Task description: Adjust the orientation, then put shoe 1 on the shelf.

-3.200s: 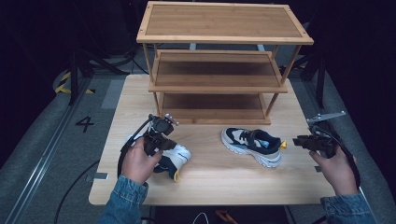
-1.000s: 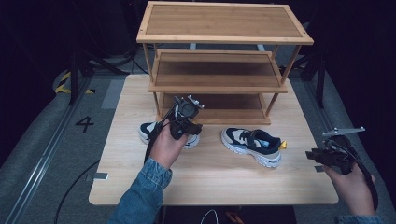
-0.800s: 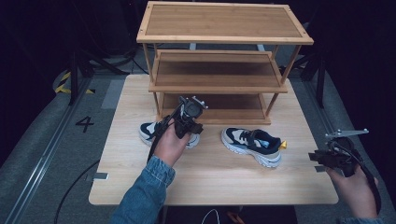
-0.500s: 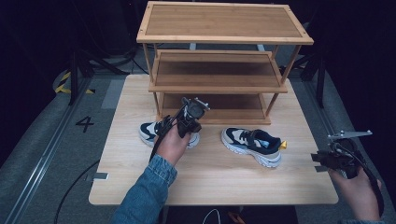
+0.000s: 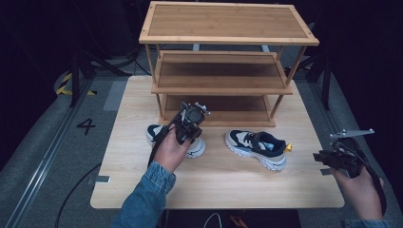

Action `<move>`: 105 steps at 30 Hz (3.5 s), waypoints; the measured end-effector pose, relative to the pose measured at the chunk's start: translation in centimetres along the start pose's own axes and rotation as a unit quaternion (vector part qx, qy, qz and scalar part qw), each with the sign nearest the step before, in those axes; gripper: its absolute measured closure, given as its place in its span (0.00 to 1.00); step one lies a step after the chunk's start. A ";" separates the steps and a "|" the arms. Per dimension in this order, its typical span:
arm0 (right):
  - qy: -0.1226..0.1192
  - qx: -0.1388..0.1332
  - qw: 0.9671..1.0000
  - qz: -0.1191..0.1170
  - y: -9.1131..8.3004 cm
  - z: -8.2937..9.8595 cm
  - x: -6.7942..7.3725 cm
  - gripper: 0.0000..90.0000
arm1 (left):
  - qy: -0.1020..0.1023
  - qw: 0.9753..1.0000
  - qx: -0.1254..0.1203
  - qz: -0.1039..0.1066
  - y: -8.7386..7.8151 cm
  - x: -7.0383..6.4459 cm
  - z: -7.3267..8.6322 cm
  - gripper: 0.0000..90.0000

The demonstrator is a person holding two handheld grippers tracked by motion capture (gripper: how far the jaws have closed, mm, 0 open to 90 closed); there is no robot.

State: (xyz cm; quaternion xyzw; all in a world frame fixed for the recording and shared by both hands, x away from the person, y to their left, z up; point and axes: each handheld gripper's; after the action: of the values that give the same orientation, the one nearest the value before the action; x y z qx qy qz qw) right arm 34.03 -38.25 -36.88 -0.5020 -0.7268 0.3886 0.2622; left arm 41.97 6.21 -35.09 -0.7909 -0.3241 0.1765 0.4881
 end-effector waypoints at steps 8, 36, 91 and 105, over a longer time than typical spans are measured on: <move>-0.028 -0.001 0.999 -0.021 1.8 -2.8 1.4 0.76 | -0.010 0.999 0.027 0.014 -2.7 -1.2 3.0 0.97; -0.067 -0.008 0.996 -0.052 3.3 -5.8 3.6 0.74 | -0.100 0.987 0.122 0.026 -1.9 -0.7 6.8 0.48; 0.018 0.002 1.000 0.006 -0.3 1.5 -0.5 0.74 | 0.020 0.998 0.037 0.041 4.2 3.8 -4.7 0.82; 0.031 0.014 0.999 0.015 -0.4 3.0 -0.7 0.74 | 0.058 0.997 0.033 0.024 6.5 3.8 -6.0 0.75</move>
State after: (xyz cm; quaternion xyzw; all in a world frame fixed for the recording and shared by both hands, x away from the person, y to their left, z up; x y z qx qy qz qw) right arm 31.74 -39.86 -38.20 -0.5206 -0.7052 0.3874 0.2858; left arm 50.51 2.86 -37.96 -0.7909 -0.2702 0.1524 0.5276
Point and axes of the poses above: each handheld gripper's, and its own axes: y roughly forward along the jaws, z roughly out of its underside, x roughly to its left, and after that the axes turned 1 degree about -x, right-handed
